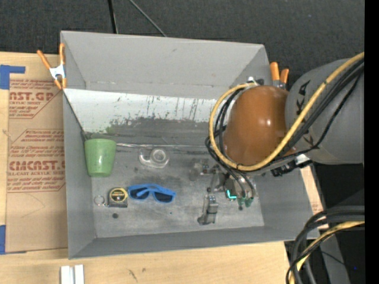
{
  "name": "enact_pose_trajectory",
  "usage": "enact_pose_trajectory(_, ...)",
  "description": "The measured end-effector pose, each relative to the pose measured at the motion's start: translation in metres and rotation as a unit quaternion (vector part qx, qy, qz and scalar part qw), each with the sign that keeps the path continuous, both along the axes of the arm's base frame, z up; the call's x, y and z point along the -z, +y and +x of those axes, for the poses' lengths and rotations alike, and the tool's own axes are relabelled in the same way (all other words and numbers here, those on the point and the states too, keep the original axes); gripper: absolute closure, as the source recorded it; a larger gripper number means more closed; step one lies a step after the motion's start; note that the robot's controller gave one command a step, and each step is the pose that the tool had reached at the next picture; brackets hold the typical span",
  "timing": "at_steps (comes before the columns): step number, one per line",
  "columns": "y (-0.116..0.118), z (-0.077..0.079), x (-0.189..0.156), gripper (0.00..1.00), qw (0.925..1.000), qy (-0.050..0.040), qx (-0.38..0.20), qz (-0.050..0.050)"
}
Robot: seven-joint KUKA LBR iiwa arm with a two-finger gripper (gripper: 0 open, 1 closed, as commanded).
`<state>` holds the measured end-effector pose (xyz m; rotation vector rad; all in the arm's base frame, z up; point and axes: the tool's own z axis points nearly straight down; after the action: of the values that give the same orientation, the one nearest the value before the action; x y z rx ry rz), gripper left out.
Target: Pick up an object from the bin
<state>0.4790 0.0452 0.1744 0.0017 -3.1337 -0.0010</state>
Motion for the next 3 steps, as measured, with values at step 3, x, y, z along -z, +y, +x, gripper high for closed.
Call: enact_pose_trajectory(3,-0.001,0.07,0.05,0.0,0.9722,-0.0073,-0.234,0.0)
